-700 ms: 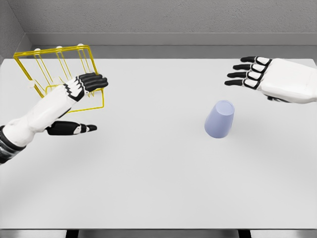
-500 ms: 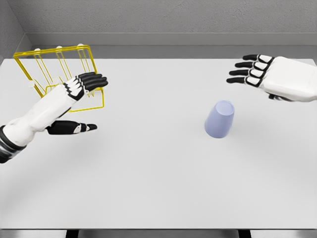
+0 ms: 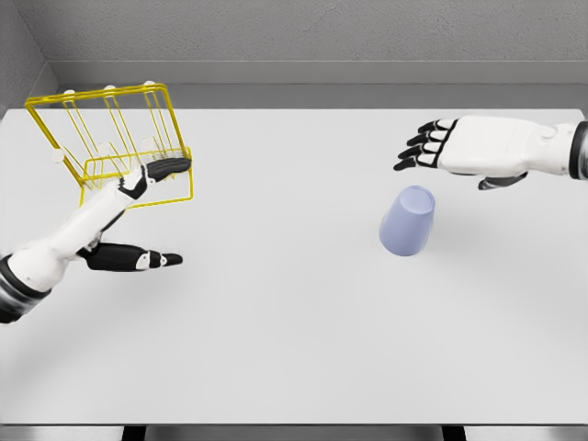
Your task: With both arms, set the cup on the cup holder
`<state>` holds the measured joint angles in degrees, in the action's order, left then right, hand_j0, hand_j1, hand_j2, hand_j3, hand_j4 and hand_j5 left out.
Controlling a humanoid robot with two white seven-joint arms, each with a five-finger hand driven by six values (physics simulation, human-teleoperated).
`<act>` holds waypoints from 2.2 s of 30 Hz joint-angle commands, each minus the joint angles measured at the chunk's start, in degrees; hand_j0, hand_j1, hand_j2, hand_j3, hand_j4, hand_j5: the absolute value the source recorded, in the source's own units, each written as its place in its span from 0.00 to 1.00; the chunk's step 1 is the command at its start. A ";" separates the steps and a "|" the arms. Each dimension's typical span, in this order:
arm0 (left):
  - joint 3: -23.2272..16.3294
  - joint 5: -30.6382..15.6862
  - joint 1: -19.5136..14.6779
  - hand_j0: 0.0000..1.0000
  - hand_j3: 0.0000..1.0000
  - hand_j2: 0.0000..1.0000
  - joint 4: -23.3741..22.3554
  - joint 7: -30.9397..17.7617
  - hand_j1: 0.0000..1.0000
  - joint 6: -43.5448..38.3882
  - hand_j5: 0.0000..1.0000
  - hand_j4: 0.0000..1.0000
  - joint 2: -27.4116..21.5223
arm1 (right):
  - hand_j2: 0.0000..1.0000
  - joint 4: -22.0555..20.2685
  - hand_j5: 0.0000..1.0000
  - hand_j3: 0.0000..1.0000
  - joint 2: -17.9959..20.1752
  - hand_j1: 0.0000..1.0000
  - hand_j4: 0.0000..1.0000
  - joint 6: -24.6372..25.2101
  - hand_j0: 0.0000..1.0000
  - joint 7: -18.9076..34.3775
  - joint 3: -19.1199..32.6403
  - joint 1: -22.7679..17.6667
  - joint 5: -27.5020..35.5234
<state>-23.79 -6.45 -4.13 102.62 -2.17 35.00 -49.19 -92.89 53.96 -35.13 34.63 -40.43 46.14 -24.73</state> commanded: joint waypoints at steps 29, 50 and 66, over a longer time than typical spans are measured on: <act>-8.90 -29.15 -1.32 1.00 1.00 1.00 -6.99 -13.91 1.00 -21.73 1.00 1.00 2.87 | 0.80 0.69 0.80 0.80 -5.71 0.80 0.80 0.13 0.80 0.37 -6.77 -0.53 -9.98; -11.10 -33.98 -3.87 1.00 1.00 1.00 -12.88 -13.91 1.00 -21.82 1.00 1.00 7.44 | 0.56 0.25 0.56 0.56 -5.63 0.56 0.56 0.13 0.56 0.37 -6.25 -0.09 -9.81; -11.19 -36.09 -4.83 1.00 1.00 1.00 -12.88 -13.91 1.00 -24.37 1.00 1.00 7.36 | 0.55 -7.57 0.55 0.55 -7.47 0.55 0.55 0.13 0.55 0.37 -5.45 0.88 -9.63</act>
<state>-34.98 -42.21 -8.96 89.72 -16.08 10.77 -41.76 -100.16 47.51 -35.16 35.02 -45.91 47.02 -34.64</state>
